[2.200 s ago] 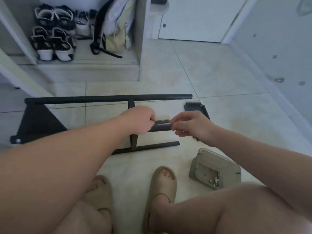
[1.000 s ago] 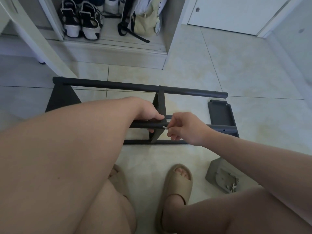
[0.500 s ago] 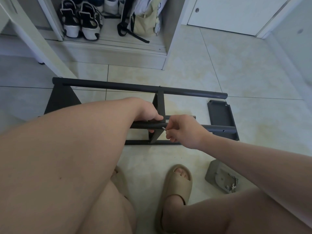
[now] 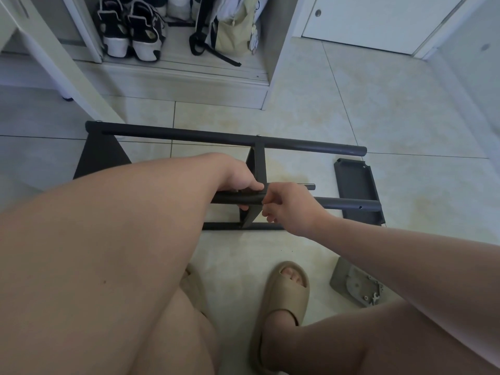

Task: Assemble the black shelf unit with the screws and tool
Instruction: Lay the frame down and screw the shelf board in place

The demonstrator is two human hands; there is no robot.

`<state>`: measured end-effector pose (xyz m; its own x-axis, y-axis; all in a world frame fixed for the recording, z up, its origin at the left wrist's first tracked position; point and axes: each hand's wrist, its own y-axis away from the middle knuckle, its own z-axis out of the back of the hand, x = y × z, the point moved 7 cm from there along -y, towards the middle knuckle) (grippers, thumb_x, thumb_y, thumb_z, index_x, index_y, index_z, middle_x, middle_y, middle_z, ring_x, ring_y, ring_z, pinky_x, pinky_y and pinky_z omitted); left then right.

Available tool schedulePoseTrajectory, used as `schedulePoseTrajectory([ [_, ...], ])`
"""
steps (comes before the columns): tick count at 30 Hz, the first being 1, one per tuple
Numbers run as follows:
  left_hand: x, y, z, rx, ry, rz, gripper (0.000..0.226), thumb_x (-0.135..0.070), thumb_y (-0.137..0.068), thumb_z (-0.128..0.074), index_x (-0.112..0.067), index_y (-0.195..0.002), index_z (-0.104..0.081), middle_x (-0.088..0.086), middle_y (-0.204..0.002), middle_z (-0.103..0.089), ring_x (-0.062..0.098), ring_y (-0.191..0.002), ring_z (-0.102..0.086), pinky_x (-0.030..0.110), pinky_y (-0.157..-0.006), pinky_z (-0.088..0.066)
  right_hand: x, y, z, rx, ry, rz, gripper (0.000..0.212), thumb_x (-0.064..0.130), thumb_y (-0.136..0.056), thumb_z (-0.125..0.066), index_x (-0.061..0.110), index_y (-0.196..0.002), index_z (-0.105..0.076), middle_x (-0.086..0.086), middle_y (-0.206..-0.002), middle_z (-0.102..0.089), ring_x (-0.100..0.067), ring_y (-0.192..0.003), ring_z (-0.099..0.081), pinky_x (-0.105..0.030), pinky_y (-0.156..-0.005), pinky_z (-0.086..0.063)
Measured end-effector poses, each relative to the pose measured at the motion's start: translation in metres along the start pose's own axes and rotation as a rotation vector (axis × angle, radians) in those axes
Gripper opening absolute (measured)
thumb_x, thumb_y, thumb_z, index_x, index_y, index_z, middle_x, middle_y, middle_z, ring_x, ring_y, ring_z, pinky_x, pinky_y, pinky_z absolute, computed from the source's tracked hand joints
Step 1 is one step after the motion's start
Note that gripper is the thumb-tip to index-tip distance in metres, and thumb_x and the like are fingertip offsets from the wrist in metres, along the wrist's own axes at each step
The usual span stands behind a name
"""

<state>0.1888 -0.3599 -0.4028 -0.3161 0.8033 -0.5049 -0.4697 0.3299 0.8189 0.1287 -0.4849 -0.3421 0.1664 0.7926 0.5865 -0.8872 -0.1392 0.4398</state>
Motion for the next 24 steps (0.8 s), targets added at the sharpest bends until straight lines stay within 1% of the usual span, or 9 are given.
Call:
schedulePoseTrajectory([
  [3,-0.001,0.000,0.000,-0.002,0.019,-0.004,0.043,-0.048,-0.102,-0.050,-0.012,-0.115,-0.071,0.006,-0.107,-0.077,0.023,-0.111,-0.069,0.047,-0.110,-0.042,-0.001,-0.003,-0.001,0.009,0.000,-0.007,0.014,0.004,-0.095,-0.057,0.015,-0.089,-0.063,-0.001,-0.080,-0.073,-0.012,-0.069,-0.069,-0.017,-0.050,-0.050],
  [7,-0.001,0.001,0.000,-0.004,0.014,-0.002,0.043,-0.047,-0.102,-0.049,-0.013,-0.115,-0.072,0.006,-0.102,-0.077,0.022,-0.111,-0.069,0.045,-0.110,-0.042,-0.005,-0.005,-0.001,0.006,-0.051,-0.024,0.019,0.003,-0.095,-0.057,0.018,-0.084,-0.061,-0.005,-0.083,-0.074,-0.006,-0.062,-0.065,-0.019,-0.053,-0.052],
  [12,-0.002,0.004,0.000,0.000,0.006,0.008,0.044,-0.048,-0.102,-0.049,-0.014,-0.116,-0.072,0.006,-0.103,-0.077,0.022,-0.112,-0.068,0.044,-0.110,-0.042,-0.006,-0.007,-0.004,-0.013,-0.074,-0.032,0.016,0.002,-0.094,-0.057,0.015,-0.085,-0.062,-0.008,-0.081,-0.074,-0.020,-0.070,-0.069,-0.040,-0.070,-0.060],
  [15,-0.003,0.006,-0.001,-0.001,0.012,0.007,0.046,-0.050,-0.102,-0.050,-0.012,-0.114,-0.073,0.005,-0.105,-0.077,0.021,-0.111,-0.069,0.044,-0.109,-0.043,-0.004,-0.010,-0.005,-0.019,-0.029,-0.038,0.017,0.004,-0.094,-0.056,0.016,-0.084,-0.062,-0.005,-0.078,-0.072,-0.026,-0.075,-0.072,-0.042,-0.070,-0.061],
  [18,-0.005,0.008,0.004,-0.059,-0.014,-0.013,0.046,-0.051,-0.101,-0.051,-0.013,-0.110,-0.075,0.002,-0.092,-0.079,0.018,-0.100,-0.072,0.039,-0.103,-0.047,-0.001,-0.014,-0.002,-0.032,-0.013,-0.033,0.018,0.004,-0.093,-0.058,0.017,-0.081,-0.061,-0.003,-0.076,-0.072,-0.019,-0.070,-0.071,-0.040,-0.070,-0.061],
  [20,-0.006,0.008,0.005,-0.065,-0.030,-0.018,0.045,-0.051,-0.101,-0.050,-0.015,-0.108,-0.076,0.001,-0.089,-0.079,0.018,-0.103,-0.071,0.040,-0.104,-0.046,-0.001,-0.016,0.000,-0.041,0.022,-0.033,0.017,0.006,-0.092,-0.060,0.017,-0.081,-0.059,-0.002,-0.077,-0.072,-0.019,-0.071,-0.072,-0.036,-0.065,-0.058],
  [22,-0.005,0.009,0.003,-0.044,-0.028,-0.014,0.044,-0.050,-0.101,-0.049,-0.015,-0.108,-0.075,0.002,-0.092,-0.079,0.020,-0.107,-0.070,0.042,-0.106,-0.045,-0.002,-0.018,0.002,-0.053,0.101,-0.028,0.009,0.014,-0.092,-0.064,0.017,-0.089,-0.057,-0.006,-0.084,-0.072,-0.027,-0.081,-0.071,-0.041,-0.070,-0.059],
  [23,-0.004,0.009,0.002,-0.031,-0.016,-0.017,0.043,-0.048,-0.102,-0.049,-0.014,-0.109,-0.074,0.003,-0.096,-0.078,0.021,-0.108,-0.070,0.043,-0.107,-0.044,-0.002,-0.018,0.002,-0.061,0.154,-0.028,0.012,0.020,-0.093,-0.066,0.018,-0.098,-0.056,-0.007,-0.088,-0.071,-0.030,-0.084,-0.069,-0.044,-0.073,-0.058],
  [24,-0.005,0.010,0.002,-0.026,-0.002,-0.027,0.041,-0.046,-0.102,-0.049,-0.013,-0.110,-0.073,0.005,-0.100,-0.078,0.022,-0.108,-0.070,0.045,-0.107,-0.044,-0.002,-0.019,0.002,-0.072,0.217,-0.026,0.023,0.027,-0.093,-0.067,0.020,-0.110,-0.053,-0.006,-0.092,-0.069,-0.030,-0.087,-0.066,-0.045,-0.074,-0.057],
])
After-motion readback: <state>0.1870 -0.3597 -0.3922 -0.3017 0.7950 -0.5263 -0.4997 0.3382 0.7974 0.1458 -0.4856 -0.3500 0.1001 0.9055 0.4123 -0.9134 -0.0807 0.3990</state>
